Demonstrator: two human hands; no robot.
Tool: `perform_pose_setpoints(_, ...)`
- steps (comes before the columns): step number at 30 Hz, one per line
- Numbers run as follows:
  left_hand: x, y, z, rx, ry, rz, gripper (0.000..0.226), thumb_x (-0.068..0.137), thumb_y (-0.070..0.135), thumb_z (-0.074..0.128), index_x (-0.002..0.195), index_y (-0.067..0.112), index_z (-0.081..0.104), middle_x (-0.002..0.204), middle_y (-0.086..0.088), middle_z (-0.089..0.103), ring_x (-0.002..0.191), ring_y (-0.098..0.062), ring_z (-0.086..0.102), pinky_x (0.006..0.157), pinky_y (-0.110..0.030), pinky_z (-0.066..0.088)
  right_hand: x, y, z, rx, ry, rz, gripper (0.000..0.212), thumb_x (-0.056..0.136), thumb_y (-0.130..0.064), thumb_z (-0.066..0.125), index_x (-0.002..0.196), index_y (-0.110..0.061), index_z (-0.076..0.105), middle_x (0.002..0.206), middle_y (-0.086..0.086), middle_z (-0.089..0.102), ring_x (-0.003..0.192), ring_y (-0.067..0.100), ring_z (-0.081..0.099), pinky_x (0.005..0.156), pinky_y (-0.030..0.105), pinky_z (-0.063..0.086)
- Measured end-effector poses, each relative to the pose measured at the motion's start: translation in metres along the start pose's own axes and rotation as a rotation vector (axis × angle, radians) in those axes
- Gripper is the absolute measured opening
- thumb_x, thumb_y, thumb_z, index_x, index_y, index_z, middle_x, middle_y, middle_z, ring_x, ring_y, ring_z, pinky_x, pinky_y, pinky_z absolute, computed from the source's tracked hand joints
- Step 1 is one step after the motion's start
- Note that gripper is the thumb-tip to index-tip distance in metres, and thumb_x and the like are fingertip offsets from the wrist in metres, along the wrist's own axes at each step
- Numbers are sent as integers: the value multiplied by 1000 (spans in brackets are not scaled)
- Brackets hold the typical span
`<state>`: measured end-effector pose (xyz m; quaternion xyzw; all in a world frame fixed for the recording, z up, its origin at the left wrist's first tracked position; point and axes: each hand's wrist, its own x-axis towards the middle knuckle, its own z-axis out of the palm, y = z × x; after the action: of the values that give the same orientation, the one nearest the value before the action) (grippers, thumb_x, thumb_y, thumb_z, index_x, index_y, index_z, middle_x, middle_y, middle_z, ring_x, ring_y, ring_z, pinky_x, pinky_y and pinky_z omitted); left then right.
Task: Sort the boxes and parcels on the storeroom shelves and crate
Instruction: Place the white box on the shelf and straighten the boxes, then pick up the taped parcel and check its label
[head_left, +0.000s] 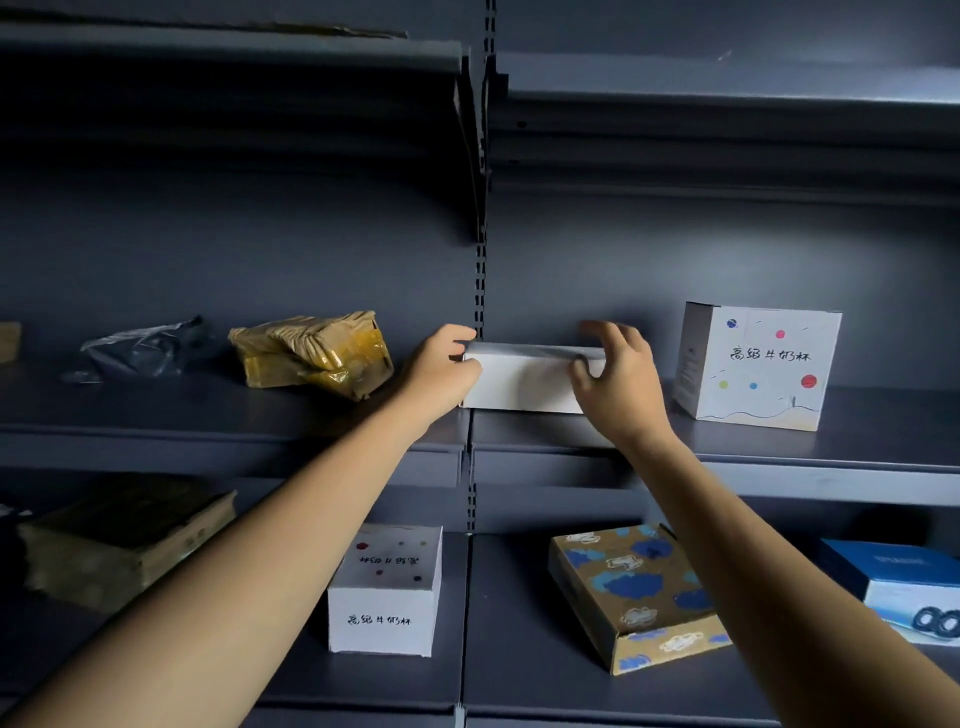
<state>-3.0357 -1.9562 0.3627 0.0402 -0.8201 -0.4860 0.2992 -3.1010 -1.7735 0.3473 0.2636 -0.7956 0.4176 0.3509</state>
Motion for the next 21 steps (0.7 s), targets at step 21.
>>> perform_pose_setpoints(21,29,-71,-195,344,279,244,30,89,8,53,118,16,57,123,-8,52,115,-24,50,92,-34,45,-7,-164,144,101,-215,125,48,91,-14,56,138,-12,48,134,16,53,122,27,54,100,30,41)
